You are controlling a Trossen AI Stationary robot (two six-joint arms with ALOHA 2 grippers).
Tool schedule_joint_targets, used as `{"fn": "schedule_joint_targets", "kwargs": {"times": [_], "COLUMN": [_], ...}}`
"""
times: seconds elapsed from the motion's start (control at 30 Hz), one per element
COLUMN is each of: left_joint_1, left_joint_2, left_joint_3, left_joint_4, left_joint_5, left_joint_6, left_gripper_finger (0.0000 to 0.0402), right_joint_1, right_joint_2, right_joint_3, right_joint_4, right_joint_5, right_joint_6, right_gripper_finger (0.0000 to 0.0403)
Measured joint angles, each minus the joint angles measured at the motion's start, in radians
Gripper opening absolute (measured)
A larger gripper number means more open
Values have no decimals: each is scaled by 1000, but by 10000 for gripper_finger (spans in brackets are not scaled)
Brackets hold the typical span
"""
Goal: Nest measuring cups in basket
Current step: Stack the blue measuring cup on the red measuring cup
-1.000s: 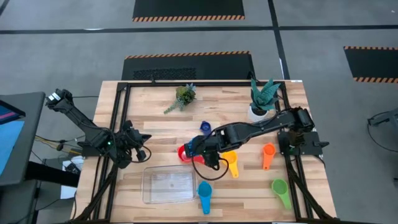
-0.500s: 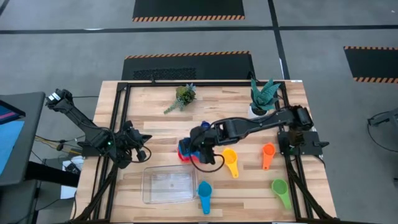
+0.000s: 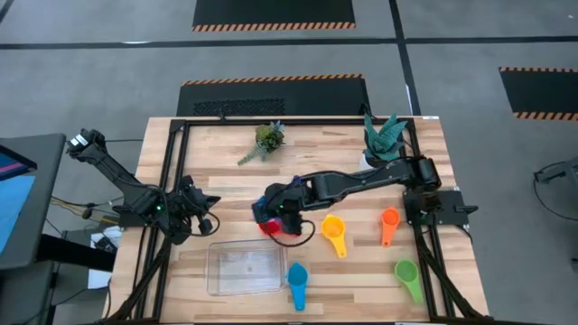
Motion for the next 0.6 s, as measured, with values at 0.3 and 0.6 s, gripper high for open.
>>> {"fn": "schedule_joint_targets", "kwargs": {"times": [0.3,0.6], "left_joint_1": [0,0], "left_joint_2": [0,1], "left_joint_3": [0,0], "left_joint_4": [5,7], "left_joint_5": [18,18], "left_joint_6": [16,15], "left_gripper_finger": [0,0], "right_joint_1": [3,17], "right_joint_2": [14,43], "right_joint_3": [90,88], "right_joint_4": [-208,-265], "right_joint_5": [-4,-58], "right_joint_6": [99,139], "right_gripper_finger": [5,5]}}
